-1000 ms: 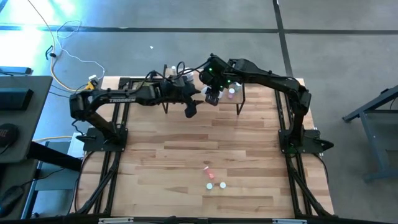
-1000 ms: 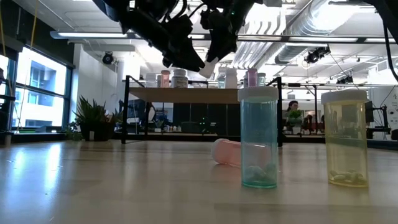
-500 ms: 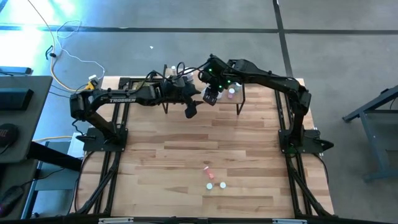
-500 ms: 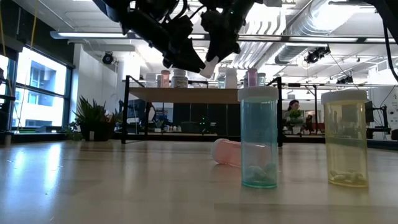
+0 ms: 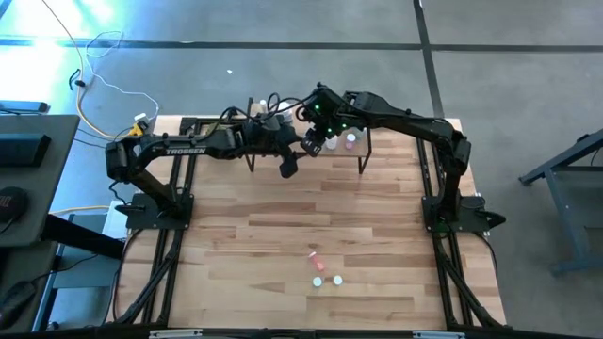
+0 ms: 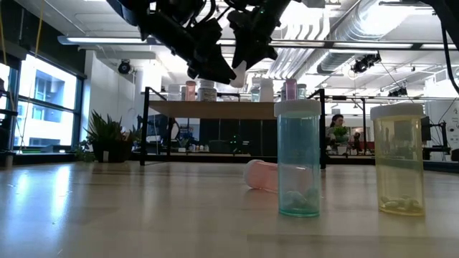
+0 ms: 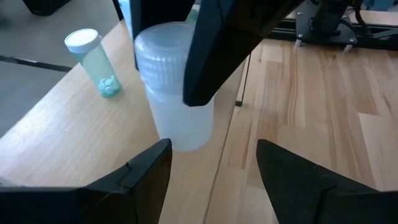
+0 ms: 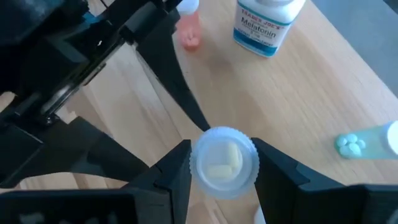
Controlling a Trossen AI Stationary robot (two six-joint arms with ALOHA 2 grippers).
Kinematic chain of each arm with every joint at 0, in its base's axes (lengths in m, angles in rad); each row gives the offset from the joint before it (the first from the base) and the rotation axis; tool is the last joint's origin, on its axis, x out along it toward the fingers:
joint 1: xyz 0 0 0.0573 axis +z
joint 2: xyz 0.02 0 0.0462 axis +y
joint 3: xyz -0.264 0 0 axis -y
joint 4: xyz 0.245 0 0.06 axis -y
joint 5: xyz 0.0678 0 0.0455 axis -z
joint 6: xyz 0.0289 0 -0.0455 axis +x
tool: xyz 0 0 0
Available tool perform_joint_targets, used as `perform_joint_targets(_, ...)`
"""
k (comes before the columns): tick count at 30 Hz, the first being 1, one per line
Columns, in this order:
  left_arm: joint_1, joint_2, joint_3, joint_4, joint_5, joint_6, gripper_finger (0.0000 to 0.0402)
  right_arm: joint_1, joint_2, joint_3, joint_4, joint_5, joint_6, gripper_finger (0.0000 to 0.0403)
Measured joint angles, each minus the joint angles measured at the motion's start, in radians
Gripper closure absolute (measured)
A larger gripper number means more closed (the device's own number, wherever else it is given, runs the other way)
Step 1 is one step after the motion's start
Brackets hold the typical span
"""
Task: Pick and place medicine bottles onto shelf by color
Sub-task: Put the transparent pill bottle on the shelf
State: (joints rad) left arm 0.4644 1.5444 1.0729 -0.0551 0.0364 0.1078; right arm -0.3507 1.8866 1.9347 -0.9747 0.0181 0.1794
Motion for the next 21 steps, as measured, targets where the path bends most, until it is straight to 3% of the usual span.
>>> perform_joint_targets(21,0.008,-0.075,0.0,-0.001,-0.026,0.0,0.0177,-0.084,0.0,0.0,-0.019,0.083,-0.03,0.0272)
